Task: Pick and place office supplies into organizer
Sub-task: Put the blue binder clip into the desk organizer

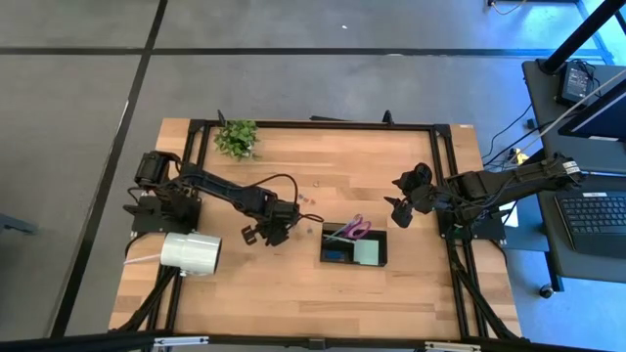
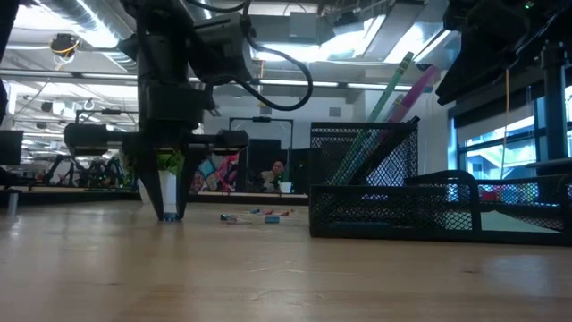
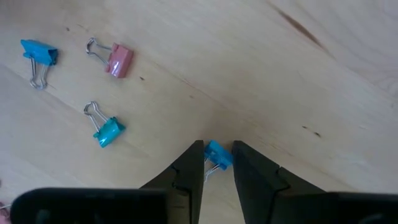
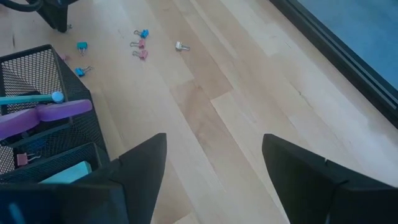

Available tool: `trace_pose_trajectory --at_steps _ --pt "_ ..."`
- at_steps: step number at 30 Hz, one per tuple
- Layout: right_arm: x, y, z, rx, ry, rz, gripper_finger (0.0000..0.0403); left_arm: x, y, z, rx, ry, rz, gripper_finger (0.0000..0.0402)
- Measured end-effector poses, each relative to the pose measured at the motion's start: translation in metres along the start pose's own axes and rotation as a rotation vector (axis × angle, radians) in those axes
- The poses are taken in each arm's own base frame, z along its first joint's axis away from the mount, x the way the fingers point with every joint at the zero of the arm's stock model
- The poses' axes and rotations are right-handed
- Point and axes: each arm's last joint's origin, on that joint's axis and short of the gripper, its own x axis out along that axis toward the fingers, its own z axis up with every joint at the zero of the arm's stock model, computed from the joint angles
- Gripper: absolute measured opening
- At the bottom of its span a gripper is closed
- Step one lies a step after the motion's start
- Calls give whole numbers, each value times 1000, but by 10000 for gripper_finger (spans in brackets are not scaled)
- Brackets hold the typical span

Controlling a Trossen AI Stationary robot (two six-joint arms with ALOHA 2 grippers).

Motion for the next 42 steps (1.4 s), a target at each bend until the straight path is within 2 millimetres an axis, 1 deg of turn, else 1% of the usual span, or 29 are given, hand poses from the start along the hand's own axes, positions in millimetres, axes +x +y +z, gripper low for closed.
trace_pose_trajectory --at_steps 6,12,15,18,23,27,31,36,42 --pt "0 0 0 0 0 0 268 -9 9 9 -88 -13 2 74" --pt "0 0 0 1 0 0 268 -21 19 25 -73 -78 47 74" --pt "0 0 0 2 0 0 268 -25 20 32 -62 -92 56 74" --pt "0 0 0 2 0 0 268 -29 19 40 -87 -109 59 74" --pt "0 0 0 2 0 0 268 -41 19 59 -73 -154 88 74" --pt "0 0 0 3 0 0 268 -49 21 76 -100 -233 149 74" --pt "0 0 0 7 0 0 268 -53 23 88 -154 -310 203 74" --pt "0 0 0 36 -1 1 268 -57 21 101 -230 -383 275 74" --pt "0 0 0 81 -1 2 268 -63 18 119 -302 -509 325 74"
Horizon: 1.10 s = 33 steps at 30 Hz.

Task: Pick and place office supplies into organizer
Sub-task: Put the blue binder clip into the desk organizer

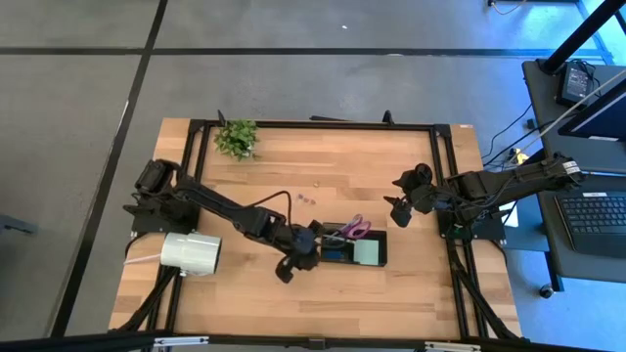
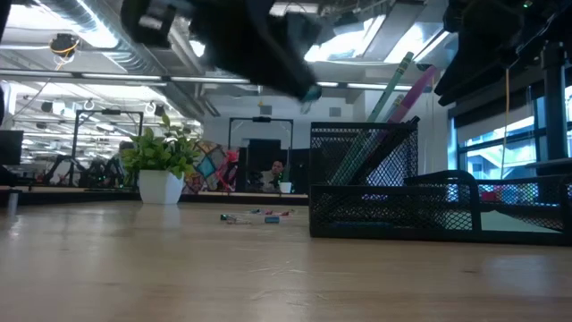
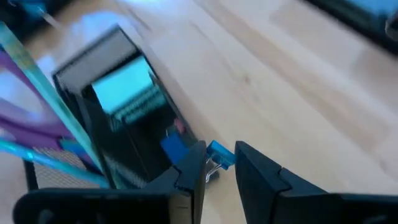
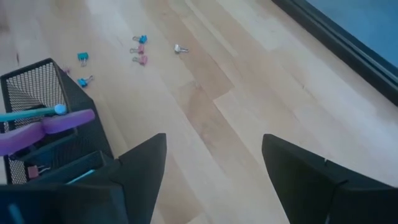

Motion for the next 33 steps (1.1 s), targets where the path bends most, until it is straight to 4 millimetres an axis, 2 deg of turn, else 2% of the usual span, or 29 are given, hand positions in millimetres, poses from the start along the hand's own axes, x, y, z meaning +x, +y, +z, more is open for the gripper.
trace_pose_trajectory --at_steps 6,20,33 --pt "0 0 0 6 0 1 268 5 -2 8 -53 -38 117 74" --pt "0 0 0 7 0 0 268 48 -8 -8 -102 34 312 74" --pt "0 0 0 10 0 0 268 53 -9 -13 -98 59 306 79"
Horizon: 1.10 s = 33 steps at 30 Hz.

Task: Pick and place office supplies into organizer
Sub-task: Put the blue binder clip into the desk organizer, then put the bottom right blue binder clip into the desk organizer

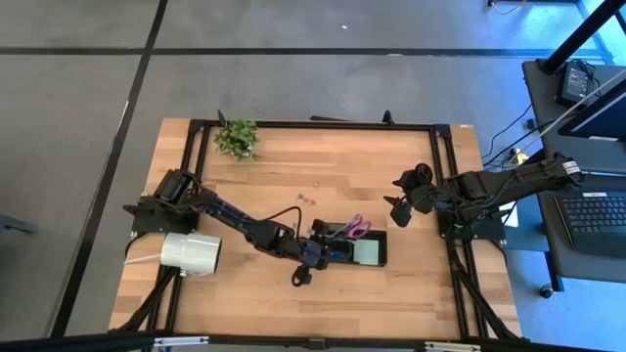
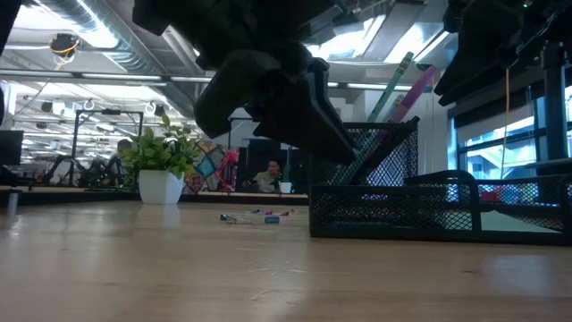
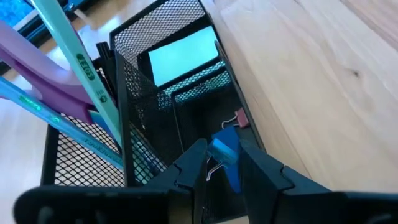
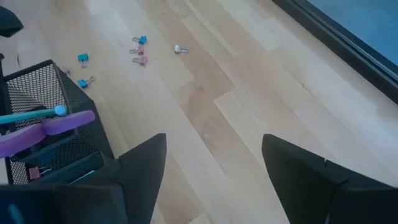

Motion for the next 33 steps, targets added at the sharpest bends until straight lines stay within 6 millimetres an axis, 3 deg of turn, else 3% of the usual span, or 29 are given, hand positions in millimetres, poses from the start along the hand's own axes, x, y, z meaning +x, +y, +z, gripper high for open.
trace_pose_trajectory --at_steps 16,20,25,33 --pt "0 0 0 0 0 0 268 -2 1 -2 12 37 17 113" --pt "0 0 0 0 0 0 268 -21 6 1 9 76 -1 112" --pt "0 0 0 -2 10 13 268 -54 18 5 -181 119 -9 112" --pt "0 0 -1 -9 13 12 268 -92 36 -18 -228 391 -19 119"
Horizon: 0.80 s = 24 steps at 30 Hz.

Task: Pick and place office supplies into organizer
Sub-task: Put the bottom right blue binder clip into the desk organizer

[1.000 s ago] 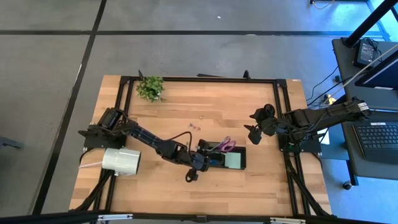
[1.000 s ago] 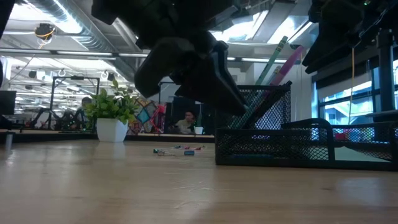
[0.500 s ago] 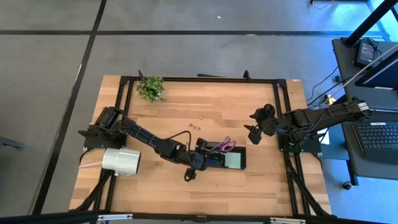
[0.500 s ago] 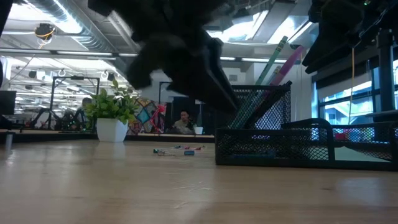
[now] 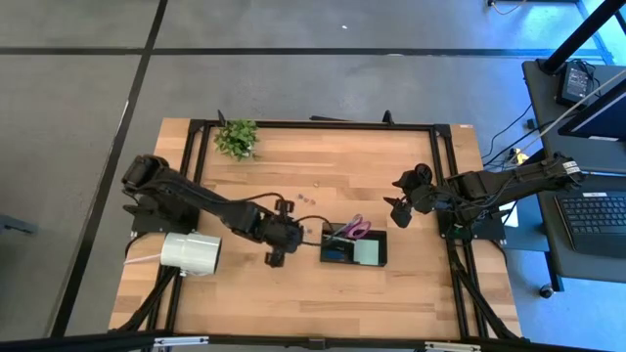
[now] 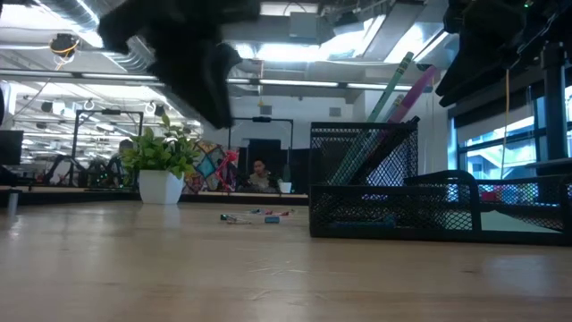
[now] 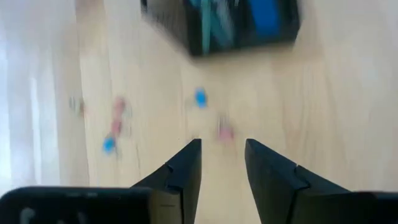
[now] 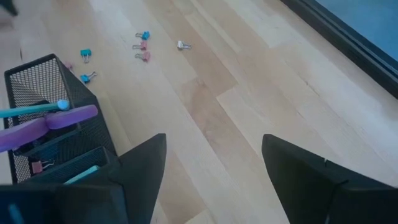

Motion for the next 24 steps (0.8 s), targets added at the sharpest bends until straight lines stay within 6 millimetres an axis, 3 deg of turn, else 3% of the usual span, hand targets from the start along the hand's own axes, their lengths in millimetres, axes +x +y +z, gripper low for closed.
trace_pose_trajectory --at_steps 5,13,24 --pt "0 0 0 -8 1 1 268 9 17 -8 34 110 -20 134" --pt "0 0 0 -80 -1 3 268 44 41 -10 118 165 -114 156" --pt "0 0 0 -134 -2 1 268 89 64 -18 156 215 -214 151"
